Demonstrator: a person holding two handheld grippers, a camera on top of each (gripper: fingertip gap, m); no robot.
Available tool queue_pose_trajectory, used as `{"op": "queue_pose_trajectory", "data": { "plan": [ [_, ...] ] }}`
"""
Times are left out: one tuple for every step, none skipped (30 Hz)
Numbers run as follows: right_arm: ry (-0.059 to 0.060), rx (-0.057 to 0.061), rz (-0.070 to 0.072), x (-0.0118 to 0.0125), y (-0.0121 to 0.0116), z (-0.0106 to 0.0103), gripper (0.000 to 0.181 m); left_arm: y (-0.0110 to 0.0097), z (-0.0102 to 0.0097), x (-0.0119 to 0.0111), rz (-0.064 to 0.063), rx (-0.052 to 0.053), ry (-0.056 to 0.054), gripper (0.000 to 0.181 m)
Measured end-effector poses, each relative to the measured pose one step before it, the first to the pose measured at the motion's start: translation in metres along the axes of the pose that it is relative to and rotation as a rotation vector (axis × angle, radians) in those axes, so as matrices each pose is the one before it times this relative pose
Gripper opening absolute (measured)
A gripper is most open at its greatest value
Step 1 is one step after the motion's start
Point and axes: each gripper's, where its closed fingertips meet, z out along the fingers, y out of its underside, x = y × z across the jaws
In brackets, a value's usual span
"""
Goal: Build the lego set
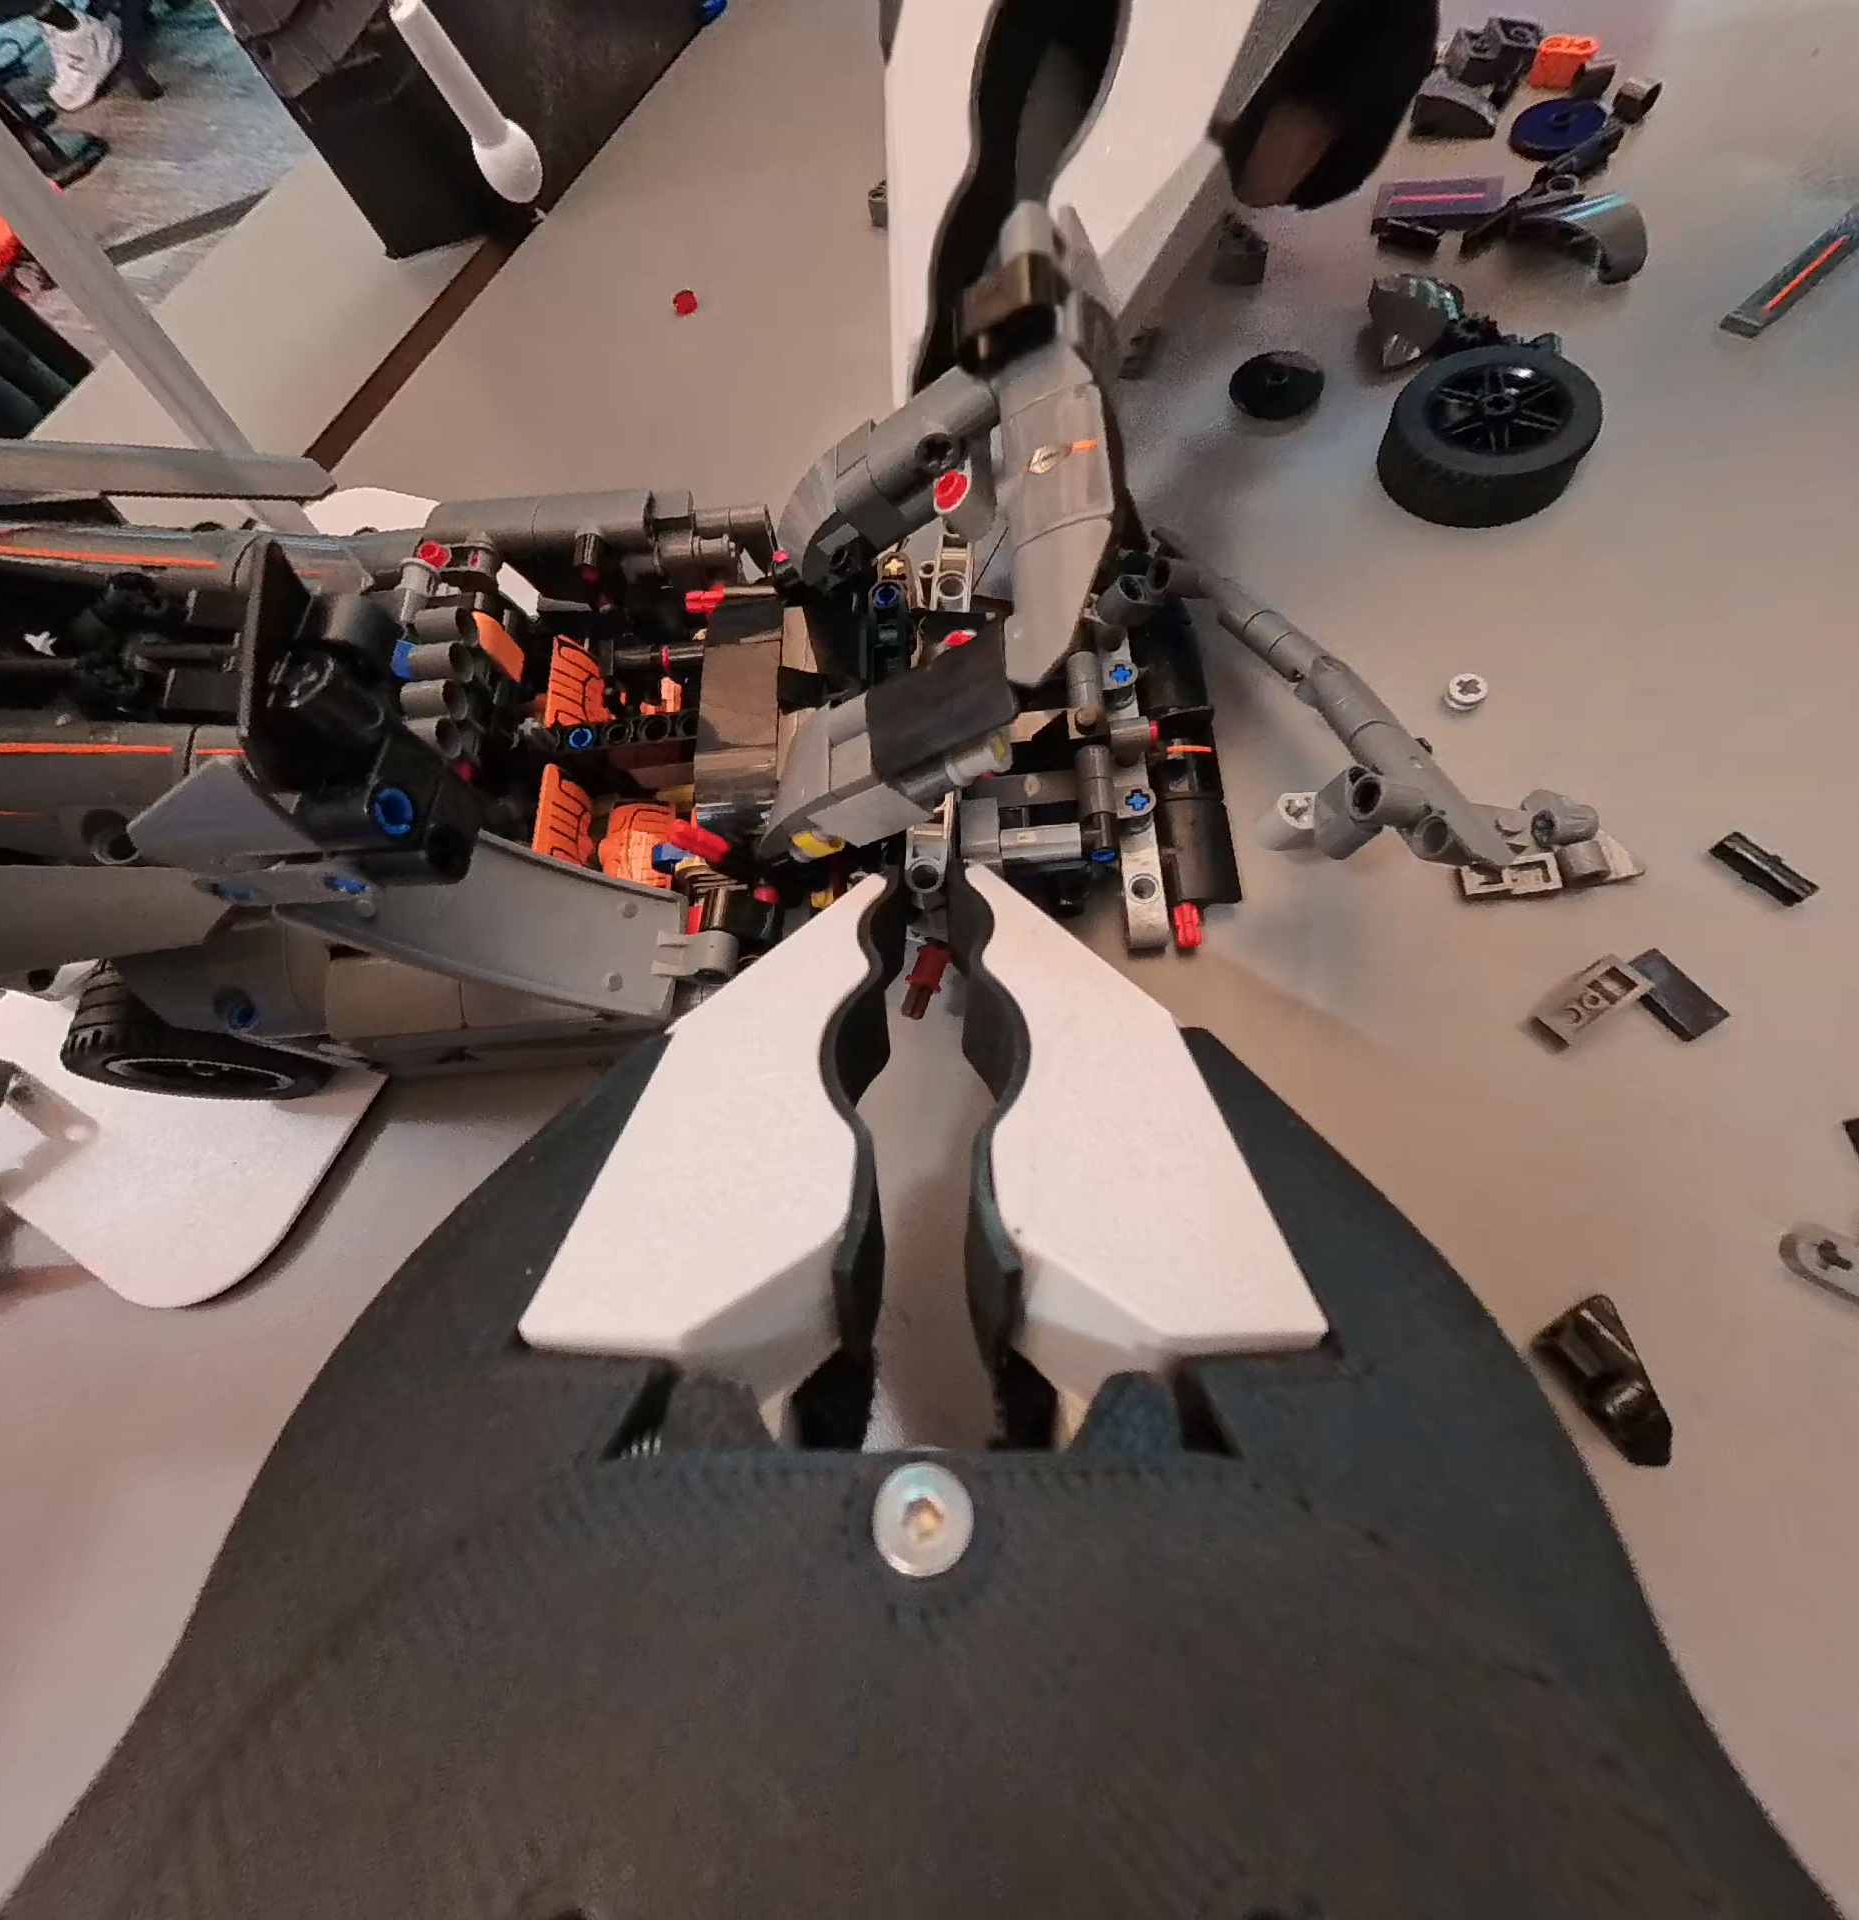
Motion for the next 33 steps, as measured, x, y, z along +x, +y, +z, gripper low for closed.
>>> {"op": "queue_pose_trajectory", "data": {
  "plan": [
    [-0.0141,0.0142,-0.0102,-0.00066,-0.00214,0.00074,0.005,-0.00001,0.00012,-0.00009,0.0015,0.0000,-0.0014,0.005],
    [-0.0146,0.0049,-0.0025,-0.00075,-0.00049,0.00207,0.003,-0.00008,0.00011,-0.00004,0.0006,-0.0002,-0.0008,0.005],
    [-0.0151,-0.0015,-0.0017,-0.00111,0.00099,0.00296,0.004,0.00000,0.00004,-0.00010,0.0002,-0.0002,-0.0001,0.005],
    [-0.0057,0.0056,0.0024,0.00039,-0.00037,0.00186,0.006,-0.00006,0.00017,-0.00015,0.0005,0.0008,-0.0004,0.005],
    [-0.0037,0.0044,0.0010,0.00042,-0.00069,0.00061,0.005,0.00002,-0.00008,-0.00001,0.0001,0.0004,-0.0002,0.005],
    [-0.0046,-0.0019,-0.0083,-0.00057,0.00038,-0.00030,0.005,-0.00011,0.00009,-0.00002,0.0002,0.0004,-0.0005,0.005],
    [-0.0012,-0.0034,-0.0100,-0.00017,0.00088,-0.00207,0.006,0.00001,0.00006,-0.00006,0.0017,-0.0001,-0.0016,0.005],
    [-0.0059,0.0015,-0.0006,-0.00021,0.00035,-0.00358,0.009,0.00007,-0.00004,0.00002,0.0017,0.0001,-0.0012,0.005],
    [-0.0115,0.0099,0.0056,-0.00068,-0.00052,-0.00354,0.010,0.00004,-0.00005,-0.00003,-0.0006,0.0002,-0.0001,0.005],
    [-0.0036,0.0060,-0.0006,0.00016,0.00021,-0.00171,0.011,-0.00004,0.00011,-0.00006,-0.0001,0.0000,0.0007,0.005],
    [0.0043,-0.0040,-0.0097,0.00036,0.00166,0.00087,0.011,0.00000,0.00002,-0.00004,-0.0009,0.0005,0.0012,0.005],
    [0.0020,-0.0226,-0.0115,-0.00058,0.00402,0.00285,0.010,-0.00002,0.00002,0.00005,-0.0010,0.0004,0.0008,0.005],
    [0.0076,-0.0345,-0.0091,0.00036,0.00528,0.00356,0.009,-0.00002,-0.00011,-0.00006,-0.0010,0.0002,0.0006,0.005],
    [0.0083,-0.0143,-0.0081,0.00034,0.00199,0.00280,0.006,-0.00002,0.00006,-0.00003,-0.0004,0.0000,0.0002,0.005],
    [-0.0048,0.0195,-0.0031,-0.00144,-0.00306,0.00085,0.005,0.00006,0.00005,0.00001,0.0009,-0.0001,-0.0006,0.005],
    [-0.0083,0.0197,0.0026,-0.00111,-0.00314,-0.00018,0.006,0.00002,-0.00027,-0.00006,0.0012,0.0001,-0.0010,0.005],
    [-0.0035,-0.0009,0.0014,0.00000,0.00038,-0.00016,0.005,0.00003,-0.00011,-0.00011,-0.0004,0.0010,0.0002,0.005],
    [0.0003,-0.0030,-0.0015,0.00040,0.00095,-0.00004,0.003,-0.00001,0.00018,-0.00008,-0.0013,-0.0005,0.0011,0.005],
    [0.0021,0.0091,0.0038,0.00089,-0.00079,-0.00033,0.003,-0.00002,-0.00007,0.00002,0.0010,0.0007,0.0004,0.005],
    [-0.0003,0.0123,0.0081,0.00087,-0.00166,-0.00051,0.003,-0.00019,-0.00014,0.00005,0.0026,0.0012,0.0001,0.004],
    [0.0011,0.0068,0.0018,0.00093,-0.00123,-0.00071,0.003,-0.00015,-0.00003,0.00007,0.0015,0.0011,-0.0009,0.005],
    [0.0068,0.0015,-0.0024,0.00137,-0.00096,-0.00039,0.002,-0.00033,0.00005,0.00010,0.0016,0.0015,0.0007,0.004],
    [0.0095,-0.0036,-0.0007,0.00155,-0.00041,0.00042,0.002,-0.00026,0.00015,0.00024,0.0015,0.0012,0.0011,0.004],
    [0.0076,-0.0093,-0.0005,0.00113,0.00072,0.00118,0.002,-0.00017,-0.00006,0.00032,0.0003,0.0007,0.0020,0.004],
    [0.0038,-0.0165,-0.0019,0.00043,0.00225,0.00202,0.002,-0.00019,0.00009,0.00038,-0.0010,0.0005,0.0036,0.004],
    [0.0050,-0.0144,-0.0050,0.00028,0.00230,0.00212,0.002,0.00002,0.00008,0.00015,-0.0007,-0.0004,0.0018,0.004],
    [0.0041,-0.0025,-0.0028,0.00032,0.00055,0.00107,0.002,0.00012,0.00013,-0.00008,-0.0032,-0.0011,0.0012,0.004],
    [-0.0034,-0.0010,0.0048,-0.00007,-0.00018,-0.00038,0.002,0.00002,-0.00006,-0.00047,-0.0032,0.0004,-0.0009,0.004],
    [-0.0038,-0.0040,0.0063,0.00010,-0.00037,-0.00048,0.002,-0.00007,0.00009,0.00000,-0.0006,0.0007,0.0013,0.004],
    [0.0006,-0.0068,0.0030,0.00033,-0.00004,0.00023,0.002,-0.00006,0.00014,0.00009,-0.0003,-0.0005,0.0004,0.005],
    [0.0029,-0.0071,-0.0026,0.00019,0.00054,0.00072,0.002,0.00013,0.00009,0.00006,0.0023,-0.0014,-0.0003,0.005],
    [0.0031,-0.0033,-0.0056,0.00014,0.00015,0.00019,0.001,-0.00011,-0.00006,0.00000,0.0039,0.0005,-0.0012,0.005],
    [0.0024,-0.0028,-0.0026,0.00015,0.00002,-0.00012,0.001,-0.00016,-0.00002,-0.00016,0.0071,0.0007,-0.0043,0.005]
  ]
}}
